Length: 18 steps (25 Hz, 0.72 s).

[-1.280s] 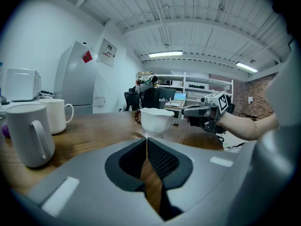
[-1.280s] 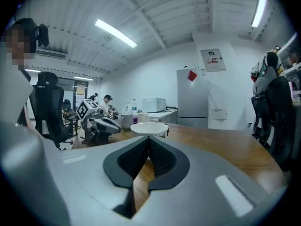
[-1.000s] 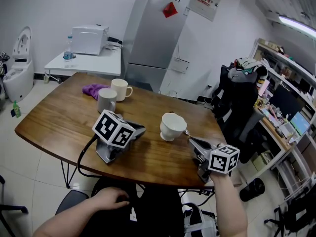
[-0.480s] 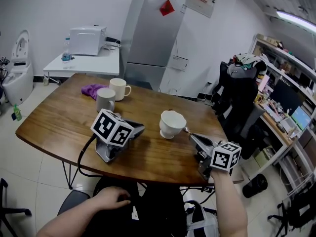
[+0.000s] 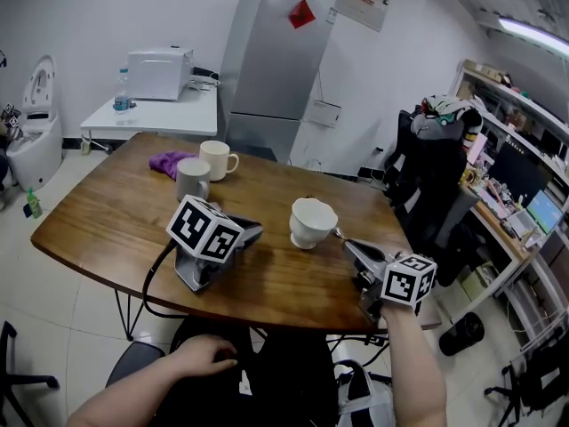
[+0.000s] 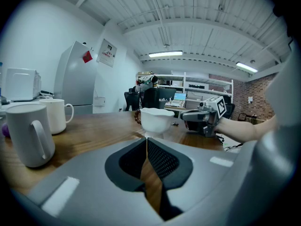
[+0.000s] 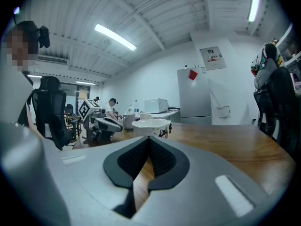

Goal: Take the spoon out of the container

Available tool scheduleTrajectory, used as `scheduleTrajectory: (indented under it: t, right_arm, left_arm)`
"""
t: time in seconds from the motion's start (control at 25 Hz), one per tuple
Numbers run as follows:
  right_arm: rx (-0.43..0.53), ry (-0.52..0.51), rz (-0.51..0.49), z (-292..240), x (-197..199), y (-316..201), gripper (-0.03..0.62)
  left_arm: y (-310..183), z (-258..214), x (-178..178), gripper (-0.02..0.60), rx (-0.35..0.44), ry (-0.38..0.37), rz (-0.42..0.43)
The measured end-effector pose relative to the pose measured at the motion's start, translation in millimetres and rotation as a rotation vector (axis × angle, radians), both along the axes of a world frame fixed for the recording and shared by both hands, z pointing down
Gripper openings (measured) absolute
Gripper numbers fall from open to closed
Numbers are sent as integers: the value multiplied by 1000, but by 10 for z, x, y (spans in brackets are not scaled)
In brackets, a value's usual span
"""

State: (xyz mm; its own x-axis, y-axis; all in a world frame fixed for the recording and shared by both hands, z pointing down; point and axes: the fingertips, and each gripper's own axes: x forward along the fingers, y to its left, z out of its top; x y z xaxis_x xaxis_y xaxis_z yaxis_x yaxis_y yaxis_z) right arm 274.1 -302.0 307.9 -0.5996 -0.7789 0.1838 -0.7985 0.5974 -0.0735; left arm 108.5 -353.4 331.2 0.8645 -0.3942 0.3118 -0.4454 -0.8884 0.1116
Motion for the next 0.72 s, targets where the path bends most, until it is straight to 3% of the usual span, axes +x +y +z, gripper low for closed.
scheduleTrajectory:
  t: [0.72]
  right_arm:
    - [0,2,-16,-6,-26,13,2]
  left_arm:
    - [-9,3,-1,12,-4,1,0]
